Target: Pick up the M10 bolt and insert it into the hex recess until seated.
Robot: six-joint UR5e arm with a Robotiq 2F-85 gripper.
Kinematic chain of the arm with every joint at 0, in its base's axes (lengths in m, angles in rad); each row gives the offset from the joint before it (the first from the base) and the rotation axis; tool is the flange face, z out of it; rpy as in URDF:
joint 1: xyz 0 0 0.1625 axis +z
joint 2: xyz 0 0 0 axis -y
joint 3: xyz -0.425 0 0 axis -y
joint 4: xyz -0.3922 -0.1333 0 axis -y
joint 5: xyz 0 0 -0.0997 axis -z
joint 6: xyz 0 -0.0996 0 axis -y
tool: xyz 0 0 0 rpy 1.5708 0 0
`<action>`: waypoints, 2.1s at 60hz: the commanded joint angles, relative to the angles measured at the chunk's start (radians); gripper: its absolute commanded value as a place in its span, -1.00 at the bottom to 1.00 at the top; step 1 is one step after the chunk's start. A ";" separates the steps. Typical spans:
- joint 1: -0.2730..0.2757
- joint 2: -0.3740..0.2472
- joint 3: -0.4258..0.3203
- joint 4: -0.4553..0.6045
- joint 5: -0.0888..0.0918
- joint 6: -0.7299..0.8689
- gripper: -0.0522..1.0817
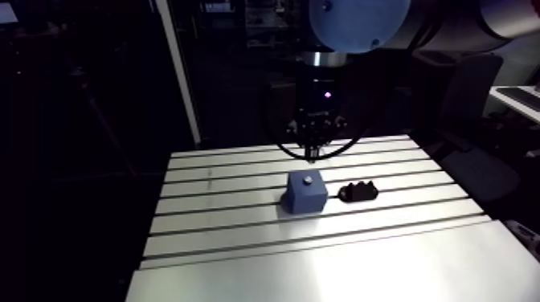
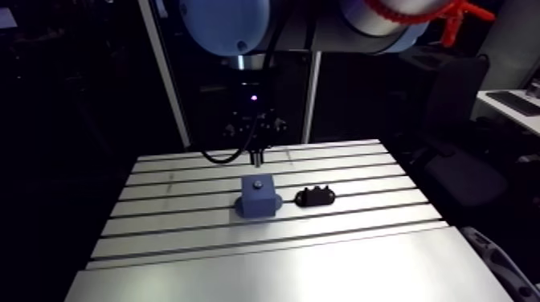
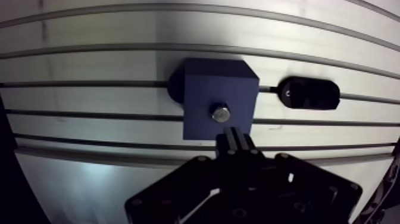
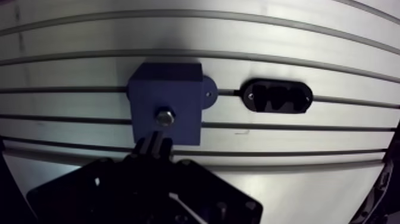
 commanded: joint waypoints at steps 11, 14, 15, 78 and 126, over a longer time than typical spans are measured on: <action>-0.001 0.018 0.022 -0.029 0.009 -0.009 0.99; -0.003 0.022 0.025 -0.037 0.009 -0.011 0.99; -0.003 0.022 0.025 -0.037 0.009 -0.011 0.99; -0.012 0.046 0.053 -0.086 0.031 -0.054 0.99; -0.012 0.048 0.059 -0.094 0.031 -0.056 0.99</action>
